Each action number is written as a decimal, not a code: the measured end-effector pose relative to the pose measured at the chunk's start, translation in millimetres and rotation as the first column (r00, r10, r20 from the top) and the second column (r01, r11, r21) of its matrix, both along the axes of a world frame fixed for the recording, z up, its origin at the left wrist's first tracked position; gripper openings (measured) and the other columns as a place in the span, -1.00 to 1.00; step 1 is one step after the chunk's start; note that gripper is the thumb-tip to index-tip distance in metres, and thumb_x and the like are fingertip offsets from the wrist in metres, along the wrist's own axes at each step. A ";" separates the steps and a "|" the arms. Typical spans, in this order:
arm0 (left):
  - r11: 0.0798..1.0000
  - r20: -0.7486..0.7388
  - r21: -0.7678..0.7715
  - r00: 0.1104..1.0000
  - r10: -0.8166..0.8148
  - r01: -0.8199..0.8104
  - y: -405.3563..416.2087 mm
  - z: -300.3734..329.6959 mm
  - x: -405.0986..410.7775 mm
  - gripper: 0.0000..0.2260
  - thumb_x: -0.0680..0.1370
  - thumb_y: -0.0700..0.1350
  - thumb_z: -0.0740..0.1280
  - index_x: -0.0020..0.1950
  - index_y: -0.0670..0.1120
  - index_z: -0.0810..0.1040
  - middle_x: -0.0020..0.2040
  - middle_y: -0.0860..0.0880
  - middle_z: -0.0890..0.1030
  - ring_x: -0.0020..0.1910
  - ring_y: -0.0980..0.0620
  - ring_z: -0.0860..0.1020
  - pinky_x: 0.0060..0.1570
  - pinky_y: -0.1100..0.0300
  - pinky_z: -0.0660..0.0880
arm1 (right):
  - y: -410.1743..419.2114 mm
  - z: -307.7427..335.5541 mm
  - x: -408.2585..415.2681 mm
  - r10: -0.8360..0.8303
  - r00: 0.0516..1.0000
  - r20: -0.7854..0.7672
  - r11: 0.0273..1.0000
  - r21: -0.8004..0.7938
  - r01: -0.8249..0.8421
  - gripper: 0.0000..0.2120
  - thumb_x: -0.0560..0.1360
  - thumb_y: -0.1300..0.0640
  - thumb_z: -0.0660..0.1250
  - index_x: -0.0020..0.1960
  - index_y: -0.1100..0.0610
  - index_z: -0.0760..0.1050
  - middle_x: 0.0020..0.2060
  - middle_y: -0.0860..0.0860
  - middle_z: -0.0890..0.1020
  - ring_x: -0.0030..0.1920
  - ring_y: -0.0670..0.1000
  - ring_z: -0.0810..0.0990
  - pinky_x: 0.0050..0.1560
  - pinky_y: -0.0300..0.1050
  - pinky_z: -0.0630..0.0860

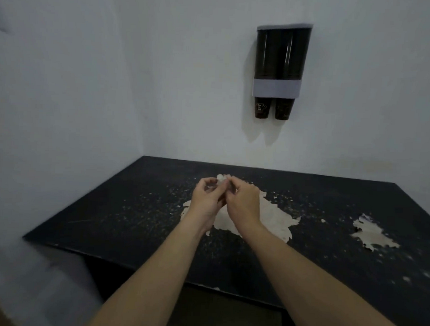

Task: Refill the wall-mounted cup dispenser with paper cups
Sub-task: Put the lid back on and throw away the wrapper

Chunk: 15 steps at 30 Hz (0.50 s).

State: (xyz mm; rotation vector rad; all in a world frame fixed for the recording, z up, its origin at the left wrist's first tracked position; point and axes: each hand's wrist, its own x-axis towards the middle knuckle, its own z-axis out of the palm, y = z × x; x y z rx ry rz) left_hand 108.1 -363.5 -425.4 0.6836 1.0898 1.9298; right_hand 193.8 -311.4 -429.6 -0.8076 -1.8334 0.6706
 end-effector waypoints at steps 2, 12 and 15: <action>1.000 0.014 0.027 1.000 0.015 -0.016 -24.4 11.0 4.1 -0.74 0.52 -0.23 0.45 0.15 -0.28 0.52 -0.03 -0.16 0.73 -0.01 -0.08 0.71 -0.09 0.14 0.63 | -29.4 10.0 3.6 0.016 0.998 -0.061 0.999 -0.027 -0.018 -0.82 0.60 0.13 0.31 0.06 0.01 0.70 -0.18 -0.04 0.71 -0.16 -0.09 0.65 -0.10 -0.06 0.60; 0.998 -0.286 -0.064 0.958 -0.009 -0.009 -119.0 48.3 -36.6 -0.85 0.50 -0.22 0.48 -0.23 -0.10 0.58 -0.17 -0.15 0.70 -0.26 -0.02 0.68 -0.31 0.15 0.61 | -78.3 56.2 29.7 0.397 0.882 0.254 0.892 0.118 -0.435 -0.42 0.43 0.11 0.58 0.41 0.14 0.51 0.27 0.02 0.40 0.27 -0.02 0.49 0.33 -0.15 0.51; 0.998 -0.355 -0.063 0.934 -0.032 0.010 -145.0 50.4 -39.7 -0.86 0.44 -0.14 0.54 -0.12 -0.12 0.61 -0.14 -0.15 0.71 -0.19 -0.02 0.69 -0.25 0.19 0.60 | -103.4 53.9 22.2 0.410 0.872 0.266 0.853 0.226 -0.470 -0.34 0.45 0.20 0.56 0.50 0.16 0.42 0.33 0.02 0.55 0.30 -0.06 0.53 0.35 -0.21 0.46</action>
